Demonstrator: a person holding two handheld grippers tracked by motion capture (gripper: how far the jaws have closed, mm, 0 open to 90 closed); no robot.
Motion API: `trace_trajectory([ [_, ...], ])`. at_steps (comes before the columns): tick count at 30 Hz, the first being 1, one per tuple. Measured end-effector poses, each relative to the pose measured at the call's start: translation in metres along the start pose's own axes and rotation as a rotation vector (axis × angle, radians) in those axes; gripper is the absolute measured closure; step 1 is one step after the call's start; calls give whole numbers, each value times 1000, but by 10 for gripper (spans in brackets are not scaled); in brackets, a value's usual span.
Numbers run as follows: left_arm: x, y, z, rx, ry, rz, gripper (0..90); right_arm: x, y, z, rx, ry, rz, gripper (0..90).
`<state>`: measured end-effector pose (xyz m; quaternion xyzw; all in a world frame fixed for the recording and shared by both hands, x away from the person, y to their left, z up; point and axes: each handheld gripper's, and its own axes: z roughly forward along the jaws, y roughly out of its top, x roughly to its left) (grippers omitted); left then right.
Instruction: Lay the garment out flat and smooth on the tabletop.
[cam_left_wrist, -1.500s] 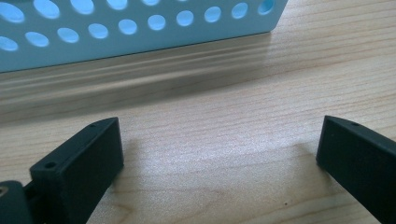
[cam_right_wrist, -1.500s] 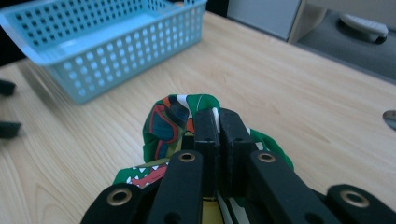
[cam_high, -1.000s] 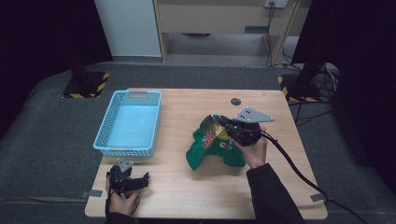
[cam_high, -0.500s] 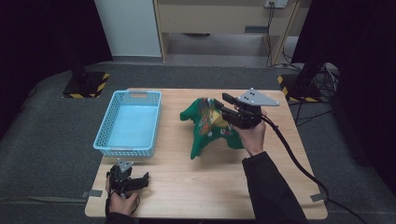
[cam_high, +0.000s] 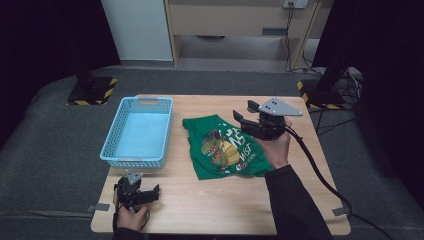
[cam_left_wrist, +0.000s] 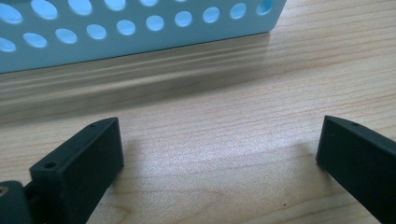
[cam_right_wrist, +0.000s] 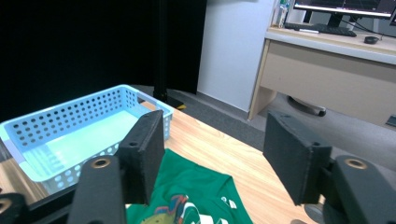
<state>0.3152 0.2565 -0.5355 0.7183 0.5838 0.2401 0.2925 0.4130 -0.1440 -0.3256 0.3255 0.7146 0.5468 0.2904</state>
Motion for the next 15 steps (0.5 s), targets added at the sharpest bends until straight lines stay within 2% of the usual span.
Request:
trace_trajectory([
  [9, 0, 0, -1, -5, -4, 0, 4, -9, -21, -3, 28, -7, 24, 338],
  [12, -1, -1, -4, -11, -1, -11, 64, -14, -31, -4, 49, -14, 36, 323],
  [15, -2, 0, -6, -9, -26, -34, 86, -19, -43, -5, 66, -17, 53, 312],
])
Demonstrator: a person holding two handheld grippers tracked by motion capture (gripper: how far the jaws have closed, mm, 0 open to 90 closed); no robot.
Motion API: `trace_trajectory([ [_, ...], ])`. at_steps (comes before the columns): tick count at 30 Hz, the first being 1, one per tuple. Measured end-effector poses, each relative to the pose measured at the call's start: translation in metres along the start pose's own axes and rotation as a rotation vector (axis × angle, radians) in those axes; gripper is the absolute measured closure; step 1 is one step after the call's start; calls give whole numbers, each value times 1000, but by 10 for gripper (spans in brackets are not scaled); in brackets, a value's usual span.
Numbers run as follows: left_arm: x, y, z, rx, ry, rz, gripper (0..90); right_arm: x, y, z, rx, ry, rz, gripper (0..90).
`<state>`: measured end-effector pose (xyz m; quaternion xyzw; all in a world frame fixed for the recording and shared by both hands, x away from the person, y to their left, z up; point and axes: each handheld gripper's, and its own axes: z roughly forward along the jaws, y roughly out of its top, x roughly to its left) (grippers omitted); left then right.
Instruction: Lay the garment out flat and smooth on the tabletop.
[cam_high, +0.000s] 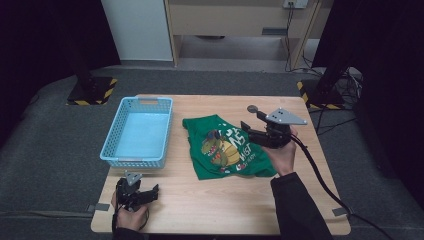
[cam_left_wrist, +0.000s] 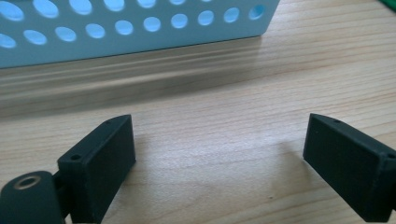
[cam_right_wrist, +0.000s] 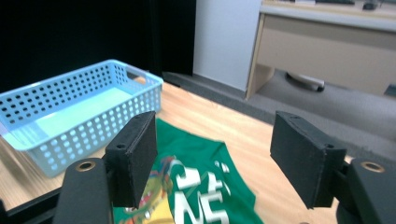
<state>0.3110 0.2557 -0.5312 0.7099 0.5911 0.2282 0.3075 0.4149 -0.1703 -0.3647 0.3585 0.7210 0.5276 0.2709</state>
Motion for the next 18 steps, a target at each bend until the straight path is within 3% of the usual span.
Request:
trace_trajectory([
  [7, -10, 4, -3, -20, -40, -4, 97, -15, -28, 3, 65, -22, 27, 297],
  [18, -37, 14, -8, -70, -112, 14, 118, -36, -69, -1, 126, -49, 87, 286],
])
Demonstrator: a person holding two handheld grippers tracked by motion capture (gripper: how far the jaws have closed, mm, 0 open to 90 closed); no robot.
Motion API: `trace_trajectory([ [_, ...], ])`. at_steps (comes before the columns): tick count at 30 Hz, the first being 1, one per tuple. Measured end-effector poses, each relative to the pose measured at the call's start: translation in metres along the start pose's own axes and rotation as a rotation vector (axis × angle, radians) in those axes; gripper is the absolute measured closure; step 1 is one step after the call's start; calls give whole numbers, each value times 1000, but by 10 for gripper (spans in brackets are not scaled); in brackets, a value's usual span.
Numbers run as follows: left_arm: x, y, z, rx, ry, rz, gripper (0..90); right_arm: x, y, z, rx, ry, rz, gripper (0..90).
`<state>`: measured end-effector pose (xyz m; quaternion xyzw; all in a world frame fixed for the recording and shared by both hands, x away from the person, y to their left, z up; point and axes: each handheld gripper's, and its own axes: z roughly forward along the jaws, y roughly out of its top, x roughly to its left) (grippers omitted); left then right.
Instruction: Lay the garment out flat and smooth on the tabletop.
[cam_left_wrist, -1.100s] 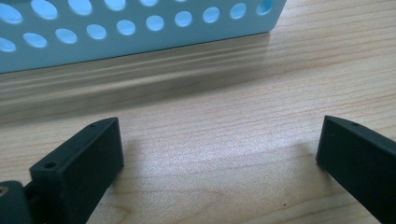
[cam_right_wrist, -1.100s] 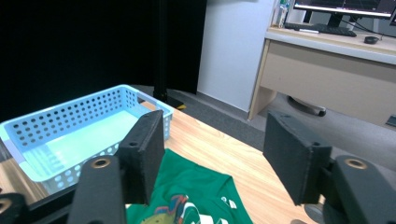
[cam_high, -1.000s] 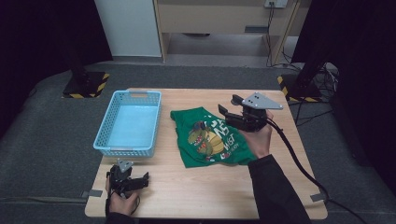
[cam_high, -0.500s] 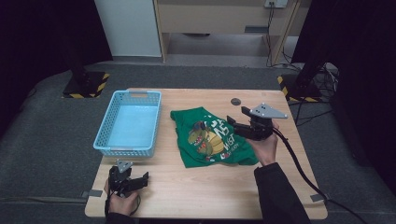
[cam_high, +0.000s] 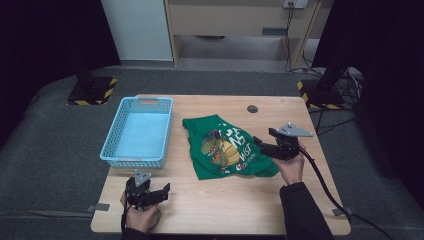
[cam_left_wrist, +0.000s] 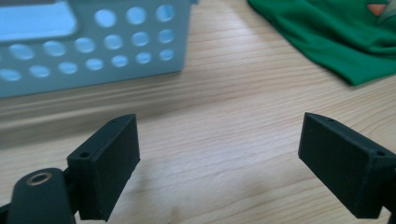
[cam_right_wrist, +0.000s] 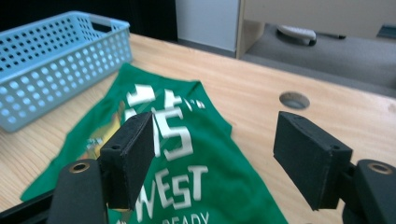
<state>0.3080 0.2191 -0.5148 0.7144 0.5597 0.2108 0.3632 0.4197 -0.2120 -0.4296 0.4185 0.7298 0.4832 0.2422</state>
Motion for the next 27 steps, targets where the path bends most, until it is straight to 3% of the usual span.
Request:
trace_trajectory([
  [6, -14, 9, 8, 4, -26, 19, 120, -7, -17, 6, 48, -24, 1, 284],
  [16, -33, 24, 22, -2, -42, 7, 148, -18, -35, 7, 80, -40, 23, 283],
  [21, -46, 35, 36, 0, -50, 14, 149, -26, -51, 9, 110, -61, 39, 280],
  [27, -54, 42, 48, 3, -62, -4, 153, -33, -64, 11, 143, -81, 55, 280],
])
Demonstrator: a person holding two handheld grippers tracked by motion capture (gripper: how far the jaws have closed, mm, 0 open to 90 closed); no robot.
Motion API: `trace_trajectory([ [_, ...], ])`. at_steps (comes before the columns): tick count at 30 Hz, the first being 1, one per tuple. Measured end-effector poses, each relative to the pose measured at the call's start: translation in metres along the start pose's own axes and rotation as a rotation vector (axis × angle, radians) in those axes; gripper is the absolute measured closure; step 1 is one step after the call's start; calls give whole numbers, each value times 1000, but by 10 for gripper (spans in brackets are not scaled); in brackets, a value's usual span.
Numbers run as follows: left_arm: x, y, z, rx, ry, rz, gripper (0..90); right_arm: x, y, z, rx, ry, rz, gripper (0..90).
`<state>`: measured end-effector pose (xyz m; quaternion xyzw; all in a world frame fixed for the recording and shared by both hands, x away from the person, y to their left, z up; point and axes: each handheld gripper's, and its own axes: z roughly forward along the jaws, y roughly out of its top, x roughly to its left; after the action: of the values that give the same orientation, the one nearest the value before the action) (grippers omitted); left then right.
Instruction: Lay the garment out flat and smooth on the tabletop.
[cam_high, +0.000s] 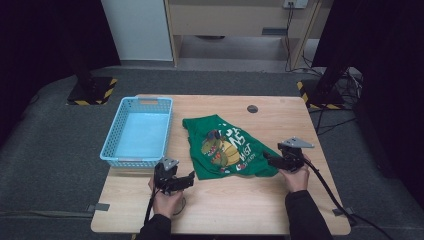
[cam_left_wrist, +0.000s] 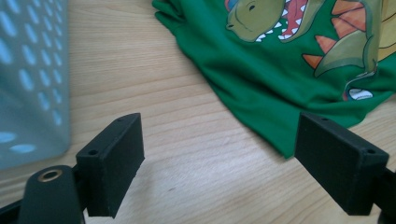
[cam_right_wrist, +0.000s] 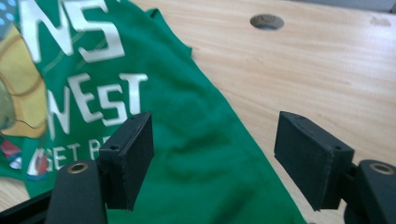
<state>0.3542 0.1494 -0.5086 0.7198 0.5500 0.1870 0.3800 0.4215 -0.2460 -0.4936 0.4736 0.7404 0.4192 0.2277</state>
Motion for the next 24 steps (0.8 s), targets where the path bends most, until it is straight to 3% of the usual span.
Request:
trace_trajectory([
  [4, -4, 5, 9, 7, 8, 4, 153, -4, -7, 4, 24, -13, 4, 281],
  [8, -7, 9, 18, 11, -15, -14, 162, -5, -12, 8, 38, -17, 7, 284],
  [16, -13, 13, 39, 59, 21, 4, 164, -4, -17, 18, 72, -23, 3, 300],
  [20, -14, 12, 44, 78, 29, 2, 170, -5, -19, 23, 88, -33, -3, 312],
  [24, -16, 11, 47, 77, 38, 26, 208, -6, -22, 28, 107, -42, -4, 328],
])
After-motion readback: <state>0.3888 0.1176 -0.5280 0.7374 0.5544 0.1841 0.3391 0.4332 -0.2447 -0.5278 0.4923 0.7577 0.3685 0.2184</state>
